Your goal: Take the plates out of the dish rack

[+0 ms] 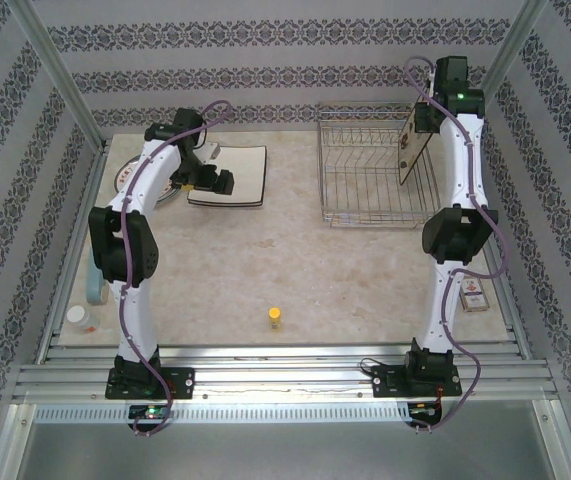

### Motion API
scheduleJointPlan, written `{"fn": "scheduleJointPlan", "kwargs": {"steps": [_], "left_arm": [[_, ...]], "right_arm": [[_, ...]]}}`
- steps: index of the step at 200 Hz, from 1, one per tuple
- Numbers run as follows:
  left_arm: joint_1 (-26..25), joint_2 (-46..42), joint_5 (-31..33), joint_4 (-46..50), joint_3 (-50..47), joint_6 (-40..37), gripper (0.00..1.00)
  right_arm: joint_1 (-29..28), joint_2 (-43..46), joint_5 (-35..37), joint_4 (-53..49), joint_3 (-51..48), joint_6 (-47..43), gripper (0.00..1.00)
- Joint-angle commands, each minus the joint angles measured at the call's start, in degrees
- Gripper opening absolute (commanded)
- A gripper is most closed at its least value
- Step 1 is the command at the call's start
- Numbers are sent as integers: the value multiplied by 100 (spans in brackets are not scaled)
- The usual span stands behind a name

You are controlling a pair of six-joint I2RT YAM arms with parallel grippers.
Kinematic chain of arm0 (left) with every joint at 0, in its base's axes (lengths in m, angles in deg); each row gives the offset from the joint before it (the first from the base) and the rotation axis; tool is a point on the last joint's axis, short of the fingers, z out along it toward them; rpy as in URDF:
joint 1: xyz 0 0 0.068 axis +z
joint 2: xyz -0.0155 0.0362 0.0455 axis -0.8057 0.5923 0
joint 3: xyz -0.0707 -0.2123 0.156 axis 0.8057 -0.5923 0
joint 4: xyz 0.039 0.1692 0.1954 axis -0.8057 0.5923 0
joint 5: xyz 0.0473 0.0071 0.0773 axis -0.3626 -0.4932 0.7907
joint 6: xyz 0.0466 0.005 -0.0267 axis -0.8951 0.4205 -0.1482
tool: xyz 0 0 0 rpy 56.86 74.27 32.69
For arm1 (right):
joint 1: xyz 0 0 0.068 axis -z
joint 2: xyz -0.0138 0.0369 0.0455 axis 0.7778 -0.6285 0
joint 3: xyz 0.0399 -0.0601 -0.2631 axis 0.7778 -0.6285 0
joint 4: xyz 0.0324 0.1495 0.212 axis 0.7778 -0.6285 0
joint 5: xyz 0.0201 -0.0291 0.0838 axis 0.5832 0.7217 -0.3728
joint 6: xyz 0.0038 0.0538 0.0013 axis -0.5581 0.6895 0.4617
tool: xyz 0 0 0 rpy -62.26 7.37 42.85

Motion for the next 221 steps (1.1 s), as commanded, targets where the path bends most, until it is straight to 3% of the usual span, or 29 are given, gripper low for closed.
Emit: {"fn": "scheduleJointPlan", "kwargs": {"steps": [1,69,124,169,221], "left_arm": [[70,-315,-82,-166,-148,-2,100],[76,-507,-86,-214,-372,55,100],[64,-555,168,-104,-358,149,100],[49,-521,560,64,-233,205,100],[-14,-474,870,228,-13,249,100]], "right_arm": [[-136,848,547,764,134,-97,0],[-562,1634,1216,774,-296,-436,0],[-900,2462,863,798,-1014,-231,0],[-974,3530,-581,1377,-2475,642,0],[-882,5101,-3438,4564,-6030,2925,0]]}}
